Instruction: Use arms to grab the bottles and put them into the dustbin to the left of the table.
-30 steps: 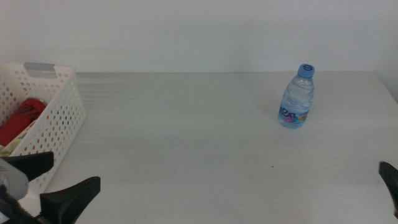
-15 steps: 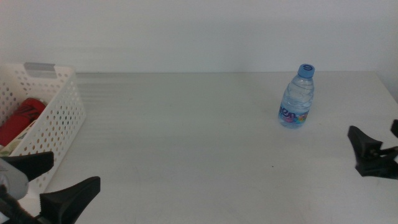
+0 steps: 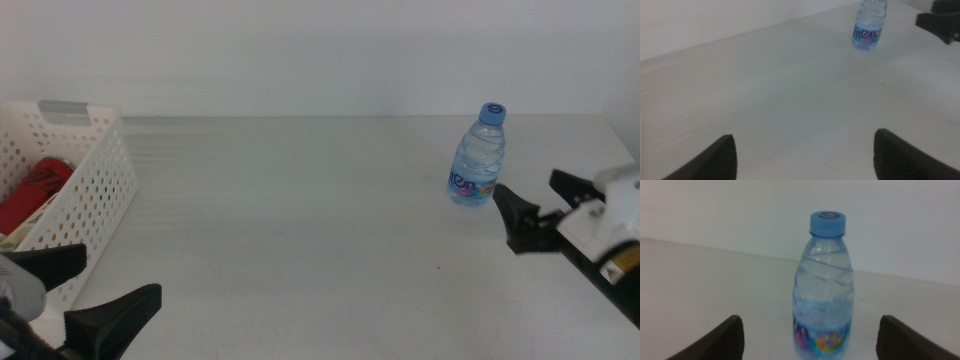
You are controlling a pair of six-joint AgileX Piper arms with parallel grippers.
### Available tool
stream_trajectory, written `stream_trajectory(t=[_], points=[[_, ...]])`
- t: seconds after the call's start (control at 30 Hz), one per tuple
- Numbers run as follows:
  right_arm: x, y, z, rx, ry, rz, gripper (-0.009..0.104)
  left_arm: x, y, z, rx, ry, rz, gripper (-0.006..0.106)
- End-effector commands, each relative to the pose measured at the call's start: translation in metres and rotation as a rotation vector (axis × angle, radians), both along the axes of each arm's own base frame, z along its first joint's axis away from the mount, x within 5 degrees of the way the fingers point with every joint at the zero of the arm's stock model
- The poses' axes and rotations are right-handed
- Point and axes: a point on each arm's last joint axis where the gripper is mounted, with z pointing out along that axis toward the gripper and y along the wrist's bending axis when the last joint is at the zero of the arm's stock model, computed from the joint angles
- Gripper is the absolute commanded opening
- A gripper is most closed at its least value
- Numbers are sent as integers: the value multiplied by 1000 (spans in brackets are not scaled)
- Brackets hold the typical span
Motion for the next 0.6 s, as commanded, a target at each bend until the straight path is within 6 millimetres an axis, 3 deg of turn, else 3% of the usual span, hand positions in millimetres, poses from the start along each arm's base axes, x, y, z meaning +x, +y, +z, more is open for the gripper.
stream_trajectory(t=[0.0,0.23,0.57], points=[[17,2,20,22,-135,13,80,2,-1,16,-63,-81,10,90],[65,9,18,-10,-100,28,94,2,-1,16,-63,-81,10,90],[128,17,13,-44,-87,30,94,2,-1,16,-63,-81,10,90]])
